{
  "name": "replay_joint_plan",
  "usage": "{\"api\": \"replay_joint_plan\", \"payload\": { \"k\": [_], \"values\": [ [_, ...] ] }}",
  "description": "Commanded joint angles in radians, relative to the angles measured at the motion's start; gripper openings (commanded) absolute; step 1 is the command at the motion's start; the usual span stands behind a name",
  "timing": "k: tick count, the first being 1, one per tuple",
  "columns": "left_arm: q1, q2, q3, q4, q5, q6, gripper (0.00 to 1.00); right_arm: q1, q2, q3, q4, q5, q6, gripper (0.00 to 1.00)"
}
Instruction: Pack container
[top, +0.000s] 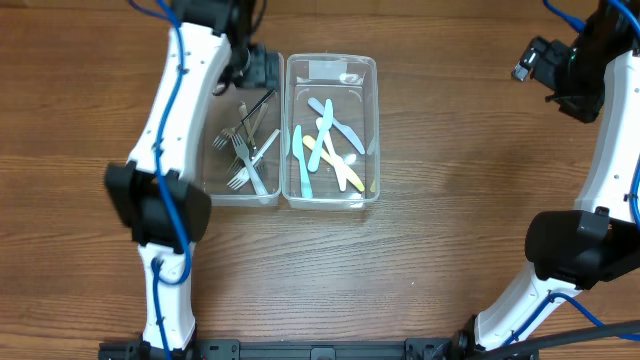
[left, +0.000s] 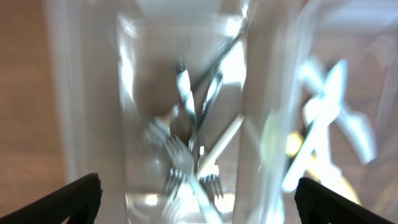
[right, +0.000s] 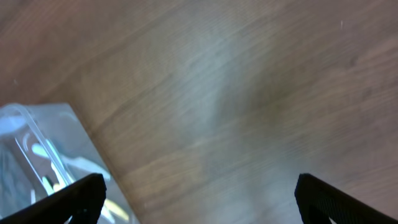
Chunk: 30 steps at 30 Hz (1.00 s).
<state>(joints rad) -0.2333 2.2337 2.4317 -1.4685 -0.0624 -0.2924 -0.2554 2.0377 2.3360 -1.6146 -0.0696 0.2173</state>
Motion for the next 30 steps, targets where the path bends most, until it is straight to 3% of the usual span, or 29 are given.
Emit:
{"api": "replay_joint_plan", "payload": {
  "k": [1,3,5,11,17,22,30],
  "values": [
    [0.000,-0.067,0.029,0.057,-0.102,0.111,1.00,-0.004,-0.016,-0.001,0.086,0.016,-0.018,1.00],
    [0.000,-0.079,0.029,0.054,-0.129,0.194,1.00,0.000,-0.016,-0.001,0.123,0.016,-0.056,1.00],
    [0.000,-0.099,0.029,0.030,-0.162,0.190,1.00,0.002,-0.016,-0.001,0.116,0.016,-0.057,1.00],
    [0.002,-0.233,0.024,-0.092,-0.306,0.069,1.00,-0.009,-0.031,-0.001,0.026,0.016,-0.034,1.00],
    [0.082,-0.433,-0.045,-0.164,-0.295,0.010,1.00,-0.015,-0.115,-0.011,-0.023,0.018,-0.008,1.00],
    [0.158,-0.616,-0.258,-0.127,-0.257,0.007,1.00,-0.015,-0.252,-0.144,0.008,0.015,-0.004,1.00],
    [0.162,-0.979,-0.733,0.060,-0.238,0.042,1.00,0.021,-0.581,-0.586,0.152,-0.033,-0.004,1.00]
  ]
}}
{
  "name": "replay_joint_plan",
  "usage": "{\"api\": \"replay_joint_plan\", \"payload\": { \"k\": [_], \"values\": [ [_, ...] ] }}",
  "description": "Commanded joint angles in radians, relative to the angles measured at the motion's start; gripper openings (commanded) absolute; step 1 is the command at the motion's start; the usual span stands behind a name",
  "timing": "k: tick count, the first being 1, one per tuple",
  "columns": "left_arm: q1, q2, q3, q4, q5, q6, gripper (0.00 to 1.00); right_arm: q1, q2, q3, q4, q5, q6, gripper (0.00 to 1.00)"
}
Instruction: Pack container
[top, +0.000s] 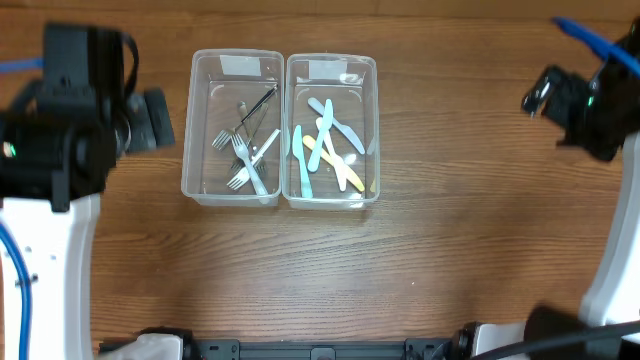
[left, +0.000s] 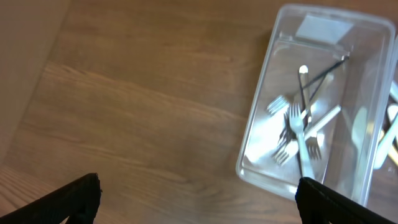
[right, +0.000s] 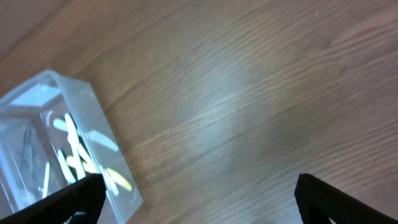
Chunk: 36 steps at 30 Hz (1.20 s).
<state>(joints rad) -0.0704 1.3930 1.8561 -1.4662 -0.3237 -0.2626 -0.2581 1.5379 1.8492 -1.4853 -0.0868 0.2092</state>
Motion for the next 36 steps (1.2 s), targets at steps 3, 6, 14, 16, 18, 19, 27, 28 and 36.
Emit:
{"api": "replay_joint_plan", "payload": {
  "k": [3,6,14,16,18,19,27,28,36],
  "values": [
    [-0.001,-0.335,-0.374,0.148,0.052,0.031,1.00,0.105,-0.272,-0.297,0.074,0.052,0.003,1.00],
    [-0.002,-0.487,-0.512,0.198,0.056,0.031,1.00,0.193,-0.437,-0.435,0.130,0.119,0.003,1.00],
    [-0.002,-0.816,-0.771,0.270,0.059,0.000,1.00,0.310,-0.846,-0.704,0.198,0.248,0.003,1.00],
    [-0.002,-0.861,-0.808,0.274,0.059,-0.011,1.00,0.310,-0.906,-0.744,0.206,0.247,0.003,1.00],
    [-0.002,-0.891,-0.830,0.273,0.058,-0.011,1.00,0.310,-0.943,-0.773,0.206,0.247,0.003,1.00],
    [-0.002,-0.901,-0.838,0.271,0.058,-0.011,1.00,0.310,-0.953,-0.784,0.205,0.247,0.003,1.00],
    [-0.002,-0.908,-0.854,0.259,0.059,-0.011,1.00,0.310,-0.958,-0.800,0.194,0.243,0.003,1.00],
    [-0.002,-0.908,-0.854,0.259,0.059,-0.011,1.00,0.310,-0.958,-0.800,0.194,0.243,0.003,1.00],
    [-0.002,-0.908,-0.854,0.259,0.059,-0.011,1.00,0.310,-0.958,-0.800,0.194,0.243,0.003,1.00]
  ]
}}
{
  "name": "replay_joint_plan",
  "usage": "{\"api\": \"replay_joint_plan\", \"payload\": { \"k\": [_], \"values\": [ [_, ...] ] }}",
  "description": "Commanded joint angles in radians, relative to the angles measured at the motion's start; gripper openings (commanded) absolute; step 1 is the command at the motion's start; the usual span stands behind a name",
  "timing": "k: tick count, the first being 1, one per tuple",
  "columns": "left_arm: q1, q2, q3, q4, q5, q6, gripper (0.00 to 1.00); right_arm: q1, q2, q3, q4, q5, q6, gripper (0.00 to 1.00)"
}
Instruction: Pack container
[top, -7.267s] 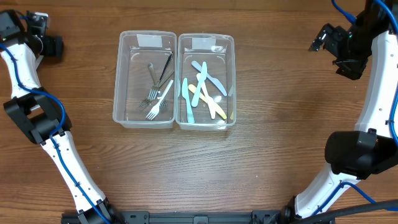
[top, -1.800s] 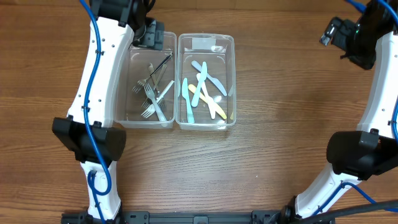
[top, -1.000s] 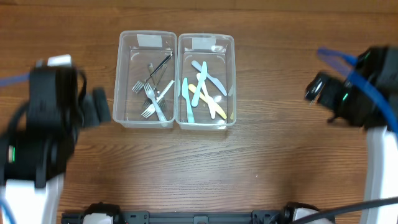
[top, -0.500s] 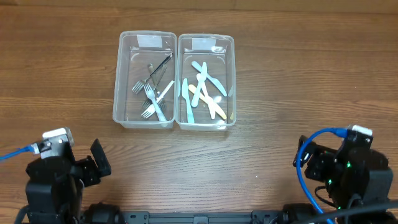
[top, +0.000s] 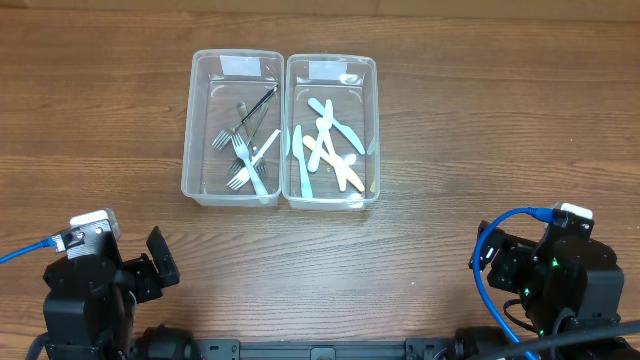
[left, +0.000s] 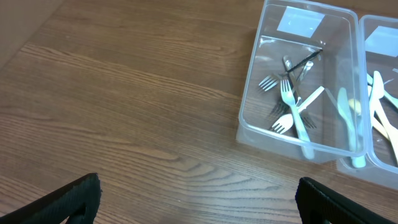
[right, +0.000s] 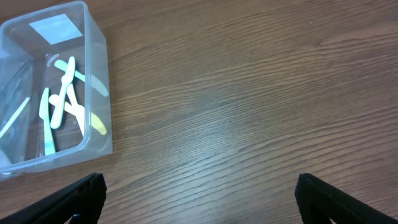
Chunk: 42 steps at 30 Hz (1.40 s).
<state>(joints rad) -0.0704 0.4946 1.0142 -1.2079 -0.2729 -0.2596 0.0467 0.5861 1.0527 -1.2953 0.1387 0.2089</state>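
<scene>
Two clear plastic containers stand side by side at the back middle of the wooden table. The left container (top: 187, 130) holds several clear and metal forks (top: 245, 150). The right container (top: 377, 130) holds several pale blue and yellow knives (top: 325, 145). My left gripper (left: 199, 202) is open over bare wood near the table's front left, with the fork container (left: 249, 118) ahead of it to the right. My right gripper (right: 199, 199) is open over bare wood at the front right, and the knife container (right: 106, 93) lies far to its left. Neither gripper holds anything.
Both arm bases sit at the table's front edge, the left arm (top: 95, 290) and the right arm (top: 555, 280). Bare wood lies between them and the containers. Nothing else lies on the table.
Both arms have moved from beside the containers, left and right, to the table's front edge. Both grippers are still open and empty. The containers and cutlery have not moved.
My left gripper was open right over the fork container while the right arm was at the far right back. Then the left arm was off to the left of the containers. Now both arms are at the front edge, and the contents are unchanged.
</scene>
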Motion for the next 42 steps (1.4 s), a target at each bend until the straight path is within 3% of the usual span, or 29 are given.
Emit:
{"api": "replay_joint_plan", "payload": {
  "k": [1,8,12,15,20,30,35,42],
  "values": [
    [-0.002,-0.010,-0.012,0.000,0.008,-0.014,1.00,0.005,-0.006,-0.004,0.004,0.018,0.004,1.00],
    [-0.002,-0.010,-0.012,0.000,0.008,-0.014,1.00,0.002,-0.014,-0.003,0.005,0.021,-0.001,1.00],
    [-0.002,-0.010,-0.012,0.000,0.008,-0.014,1.00,-0.016,-0.117,-0.018,0.085,0.003,-0.012,1.00],
    [-0.002,-0.010,-0.012,0.000,0.008,-0.014,1.00,-0.016,-0.258,-0.101,0.221,-0.009,-0.012,1.00],
    [-0.002,-0.010,-0.012,0.000,0.008,-0.014,1.00,-0.018,-0.479,-0.388,0.478,-0.018,-0.016,1.00],
    [-0.002,-0.010,-0.012,0.000,0.008,-0.014,1.00,-0.068,-0.560,-0.841,1.144,-0.140,-0.118,1.00],
    [-0.002,-0.010,-0.012,0.000,0.008,-0.014,1.00,-0.082,-0.584,-0.967,1.221,-0.138,-0.142,1.00],
    [-0.002,-0.010,-0.012,0.000,0.008,-0.014,1.00,-0.082,-0.584,-1.033,1.187,-0.166,-0.128,1.00]
  ]
}}
